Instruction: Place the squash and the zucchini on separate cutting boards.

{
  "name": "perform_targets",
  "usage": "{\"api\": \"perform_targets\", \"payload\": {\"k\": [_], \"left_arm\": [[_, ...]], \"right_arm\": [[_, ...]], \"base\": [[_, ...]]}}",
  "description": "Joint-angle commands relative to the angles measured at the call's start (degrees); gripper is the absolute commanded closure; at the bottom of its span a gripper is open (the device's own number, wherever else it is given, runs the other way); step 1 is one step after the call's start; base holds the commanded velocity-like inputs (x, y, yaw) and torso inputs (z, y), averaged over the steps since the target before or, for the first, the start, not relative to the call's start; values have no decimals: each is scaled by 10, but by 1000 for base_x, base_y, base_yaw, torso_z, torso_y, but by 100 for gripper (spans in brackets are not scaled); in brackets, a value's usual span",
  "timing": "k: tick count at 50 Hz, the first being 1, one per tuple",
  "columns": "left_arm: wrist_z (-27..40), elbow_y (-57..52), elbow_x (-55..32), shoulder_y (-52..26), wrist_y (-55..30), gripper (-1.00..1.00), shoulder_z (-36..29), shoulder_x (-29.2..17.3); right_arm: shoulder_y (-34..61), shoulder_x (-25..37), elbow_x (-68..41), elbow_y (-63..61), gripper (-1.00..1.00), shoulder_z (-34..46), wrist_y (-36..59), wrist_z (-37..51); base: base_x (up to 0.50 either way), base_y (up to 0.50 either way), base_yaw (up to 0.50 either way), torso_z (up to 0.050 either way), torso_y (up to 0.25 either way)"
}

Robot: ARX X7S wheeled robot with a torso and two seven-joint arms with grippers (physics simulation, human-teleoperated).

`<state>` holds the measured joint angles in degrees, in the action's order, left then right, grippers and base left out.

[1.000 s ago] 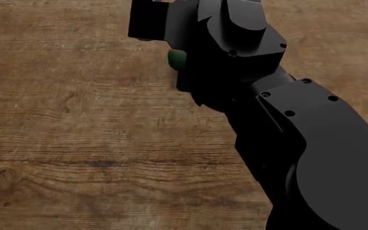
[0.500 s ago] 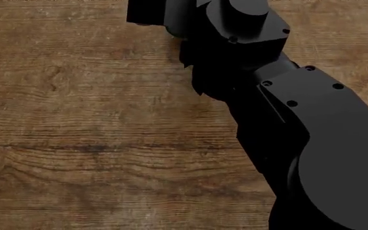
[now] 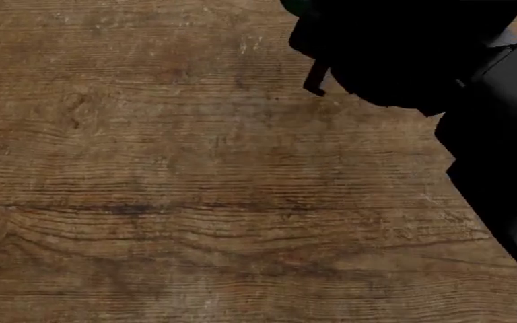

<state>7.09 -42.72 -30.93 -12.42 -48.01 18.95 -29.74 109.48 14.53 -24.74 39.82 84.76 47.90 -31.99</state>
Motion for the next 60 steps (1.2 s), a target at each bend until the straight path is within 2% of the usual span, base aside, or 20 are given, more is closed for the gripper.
{"api": "perform_targets", "payload": {"k": [1,7,15,19,20,22,27,30,35,43,47,52,60], "left_arm": [[7,19,5,-5,23,100,-21,3],[7,13,14,19,44,100,-21,11],[0,15,37,63,94,100,-20,27],[-2,24,39,68,102,100,-18,28],[-3,26,39,69,104,100,-17,28],[-4,28,41,71,109,100,-19,29],[-3,21,49,87,120,100,-23,33],[-4,23,51,90,124,100,-26,34],[-7,26,58,101,140,100,-29,38],[-4,28,57,94,134,100,-31,34],[-1,28,55,85,124,100,-35,31],[4,28,50,71,109,100,-37,27],[7,27,48,61,96,100,-43,21]], "right_arm": [[116,221,-94,-473,100,-8,301,15],[171,303,-148,-636,100,-8,417,23],[254,391,-335,-656,100,76,420,167],[255,436,-212,-676,100,127,421,90],[255,450,-126,-690,100,153,421,19],[255,464,-28,-684,100,173,421,-40],[254,490,98,-670,100,198,421,-150],[254,520,258,-681,100,240,417,-285],[251,561,386,-652,100,273,392,-361],[197,573,369,-578,100,200,383,-305],[143,576,325,-553,100,133,388,-252],[95,575,292,-526,100,90,373,-207],[30,586,265,-499,100,71,342,-151]], "base": [[0,0,0,0,0],[0,0,0,0,0],[0,0,0,0,0],[0,0,0,0,0],[0,0,0,0,0],[0,0,0,0,0],[0,0,0,0,0],[0,0,0,0,0],[0,0,0,0,0],[0,0,0,0,0],[0,0,1,0,0],[0,0,0,0,0],[0,0,0,0,0]]}}
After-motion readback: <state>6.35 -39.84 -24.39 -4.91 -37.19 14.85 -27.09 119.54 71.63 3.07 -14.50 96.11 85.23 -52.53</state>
